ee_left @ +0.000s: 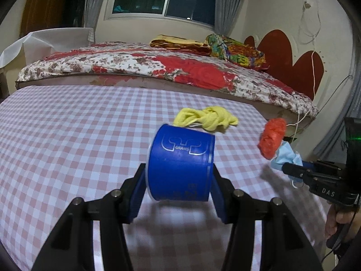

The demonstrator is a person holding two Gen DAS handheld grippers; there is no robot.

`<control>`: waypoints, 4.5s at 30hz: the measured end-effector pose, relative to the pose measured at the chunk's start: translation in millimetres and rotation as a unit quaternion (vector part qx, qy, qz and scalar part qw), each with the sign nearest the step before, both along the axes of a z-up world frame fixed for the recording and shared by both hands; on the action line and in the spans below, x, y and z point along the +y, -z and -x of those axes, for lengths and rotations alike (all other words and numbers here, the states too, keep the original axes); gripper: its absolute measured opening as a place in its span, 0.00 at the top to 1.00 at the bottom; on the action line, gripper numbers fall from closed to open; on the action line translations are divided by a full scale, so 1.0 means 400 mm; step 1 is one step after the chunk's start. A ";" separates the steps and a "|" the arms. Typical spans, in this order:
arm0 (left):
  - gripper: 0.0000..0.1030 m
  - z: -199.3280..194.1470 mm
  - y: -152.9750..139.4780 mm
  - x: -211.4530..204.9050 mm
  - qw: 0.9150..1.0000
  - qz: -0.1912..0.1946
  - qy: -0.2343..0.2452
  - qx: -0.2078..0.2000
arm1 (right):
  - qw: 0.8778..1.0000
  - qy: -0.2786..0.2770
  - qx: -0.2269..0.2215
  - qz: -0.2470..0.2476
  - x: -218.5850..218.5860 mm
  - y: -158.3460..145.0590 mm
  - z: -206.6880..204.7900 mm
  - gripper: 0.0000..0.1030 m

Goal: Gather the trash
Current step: 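Carry the blue cup and face mask over the black bin, then open both tools to drop the cup and mask into the bin, then move both tools back over the table toward the yellow cloth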

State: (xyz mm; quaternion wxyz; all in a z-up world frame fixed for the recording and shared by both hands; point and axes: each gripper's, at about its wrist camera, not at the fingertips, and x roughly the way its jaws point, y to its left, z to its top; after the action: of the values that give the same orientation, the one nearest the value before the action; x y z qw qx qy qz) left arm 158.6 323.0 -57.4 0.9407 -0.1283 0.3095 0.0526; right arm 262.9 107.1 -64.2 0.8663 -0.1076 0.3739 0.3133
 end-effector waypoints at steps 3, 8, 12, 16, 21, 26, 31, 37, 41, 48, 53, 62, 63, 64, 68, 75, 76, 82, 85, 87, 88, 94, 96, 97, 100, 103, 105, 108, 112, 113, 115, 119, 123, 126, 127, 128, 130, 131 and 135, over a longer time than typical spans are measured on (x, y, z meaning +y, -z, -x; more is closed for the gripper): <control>0.48 0.010 -0.010 -0.028 1.000 -0.003 0.007 0.001 | 1.000 0.003 -0.003 -0.001 -0.031 -0.014 0.019 0.79; 0.48 0.021 -0.028 -0.091 1.000 -0.007 0.027 -0.002 | 1.000 0.006 -0.012 0.000 -0.083 -0.033 0.052 0.79; 0.48 0.019 -0.036 -0.143 0.999 -0.014 0.043 0.000 | 1.000 0.015 -0.017 0.000 -0.135 -0.047 0.074 0.79; 0.48 0.015 -0.041 -0.200 0.998 -0.017 0.059 0.001 | 0.999 0.028 -0.021 -0.001 -0.194 -0.055 0.088 0.80; 0.48 0.008 -0.045 -0.274 0.996 -0.019 0.084 0.005 | 0.998 0.051 -0.025 0.001 -0.284 -0.061 0.100 0.80; 0.48 -0.004 -0.046 -0.371 0.992 -0.024 0.120 0.009 | 0.996 0.081 -0.028 0.005 -0.394 -0.065 0.108 0.80; 0.48 -0.020 -0.047 -0.475 0.987 -0.025 0.156 0.012 | 0.992 0.121 -0.027 0.010 -0.522 -0.062 0.122 0.80; 0.48 -0.029 -0.051 -0.598 0.980 -0.026 0.196 0.014 | 0.985 0.173 -0.018 0.012 -0.677 -0.045 0.149 0.80; 0.48 -0.022 -0.056 -0.679 0.973 -0.032 0.228 0.014 | 0.977 0.211 -0.008 0.010 -0.780 -0.030 0.172 0.80; 0.48 -0.014 -0.050 -0.804 0.960 -0.034 0.276 0.022 | 0.964 0.264 0.008 0.017 -0.940 -0.001 0.209 0.80; 0.48 0.003 -0.040 -0.891 0.948 -0.044 0.314 0.032 | 0.960 0.277 0.024 0.031 -1.029 0.037 0.238 0.80; 0.48 0.017 0.033 -1.064 0.922 -0.043 0.378 0.074 | 0.957 0.279 0.071 0.041 -1.114 0.155 0.293 0.80; 0.48 0.018 0.043 -1.080 0.919 -0.043 0.384 0.080 | 0.956 0.281 0.075 0.039 -1.122 0.168 0.298 0.80; 0.48 0.019 0.056 -1.099 0.916 -0.043 0.390 0.087 | 0.955 0.283 0.080 0.037 -1.131 0.180 0.304 0.80; 0.48 0.014 0.106 -1.163 0.906 -0.047 0.406 0.113 | 0.952 0.290 0.096 0.034 -1.162 0.229 0.308 0.80; 0.48 -0.010 0.187 -1.241 0.893 -0.057 0.421 0.149 | 0.949 0.288 0.123 0.038 -1.191 0.313 0.295 0.80; 0.48 -0.014 0.204 -1.253 0.890 -0.061 0.425 0.155 | 0.949 0.285 0.129 0.040 -1.193 0.329 0.290 0.80; 0.48 -0.040 0.304 -1.284 0.874 -0.060 0.435 0.210 | 0.950 0.266 0.153 0.055 -1.194 0.396 0.270 0.79; 0.31 -0.048 0.338 -1.289 0.871 -0.040 0.434 0.228 | 0.950 0.232 0.181 0.100 -1.174 0.469 0.255 0.74; 0.25 -0.053 0.352 -1.282 0.877 -0.046 0.414 0.239 | 0.947 0.233 0.167 0.146 -1.166 0.509 0.262 0.41; 0.25 -0.052 0.349 -1.271 0.881 -0.044 0.407 0.239 | 0.946 0.236 0.162 0.152 -1.169 0.515 0.269 0.37; 0.10 -0.025 0.307 -1.234 0.897 -0.050 0.381 0.219 | 0.935 0.294 0.151 0.127 -1.212 0.481 0.316 0.29; 0.08 -0.011 0.293 -1.230 0.899 -0.057 0.380 0.210 | 0.934 0.304 0.152 0.110 -1.216 0.462 0.330 0.22; 0.07 -0.011 0.290 -1.229 0.900 -0.063 0.380 0.204 | 0.933 0.309 0.151 0.107 -1.215 0.454 0.333 0.21; 0.04 -0.003 0.281 -1.226 0.902 -0.075 0.378 0.195 | 0.930 0.319 0.151 0.103 -1.205 0.427 0.336 0.16; 0.03 0.007 0.270 -1.217 0.904 -0.076 0.376 0.190 | 0.927 0.328 0.145 0.107 -1.192 0.403 0.336 0.04; 0.01 0.012 0.263 -1.206 0.906 -0.074 0.374 0.186 | 0.929 0.331 0.126 0.113 -1.180 0.383 0.338 0.00; 0.00 0.027 0.240 -1.187 0.910 -0.072 0.367 0.178 | 0.927 0.337 0.121 0.111 -1.173 0.361 0.344 0.00; 0.00 0.050 0.197 -1.167 0.916 -0.067 0.363 0.158 | 0.925 0.348 0.112 0.102 -1.177 0.326 0.363 0.00; 0.00 0.056 0.184 -1.160 0.917 -0.070 0.363 0.152 | 0.925 0.349 0.111 0.098 -1.179 0.319 0.367 0.00; 0.00 0.064 0.165 -1.148 0.918 -0.074 0.362 0.141 | 0.926 0.354 0.105 0.083 -1.179 0.294 0.378 0.00; 0.00 0.070 0.119 -1.109 0.925 -0.063 0.354 0.121 | 0.930 0.352 0.092 0.051 -1.161 0.238 0.393 0.00; 0.00 0.064 0.084 -1.080 0.930 -0.069 0.345 0.103 | 0.934 0.351 0.059 0.035 -1.131 0.175 0.395 0.00; 0.00 0.057 0.054 -1.048 0.937 -0.064 0.333 0.089 | 0.934 0.352 0.051 0.026 -1.107 0.130 0.378 0.00; 0.00 0.054 0.042 -1.032 0.939 -0.063 0.328 0.083 | 0.935 0.350 0.048 0.024 -1.099 0.118 0.370 0.00; 0.00 0.052 0.031 -1.014 0.942 -0.063 0.319 0.078 | 0.936 0.349 0.046 0.023 -1.090 0.107 0.364 0.00; 0.00 0.048 0.015 -0.982 0.948 -0.060 0.306 0.071 | 0.939 0.341 0.038 0.012 -1.066 0.080 0.349 0.00; 0.00 0.044 0.009 -0.964 0.951 -0.059 0.297 0.068 | 0.941 0.337 0.035 0.007 -1.051 0.071 0.341 0.00; 0.00 0.023 -0.019 -0.860 0.965 -0.055 0.249 0.056 | 0.951 0.308 0.013 -0.015 -0.969 0.015 0.302 0.00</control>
State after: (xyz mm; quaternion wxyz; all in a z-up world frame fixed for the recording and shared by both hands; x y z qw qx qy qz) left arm 149.4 -21.1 -49.6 0.9110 0.0082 0.3802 -0.1594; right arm 142.1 -280.6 -70.2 0.9172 0.0296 0.3956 0.0382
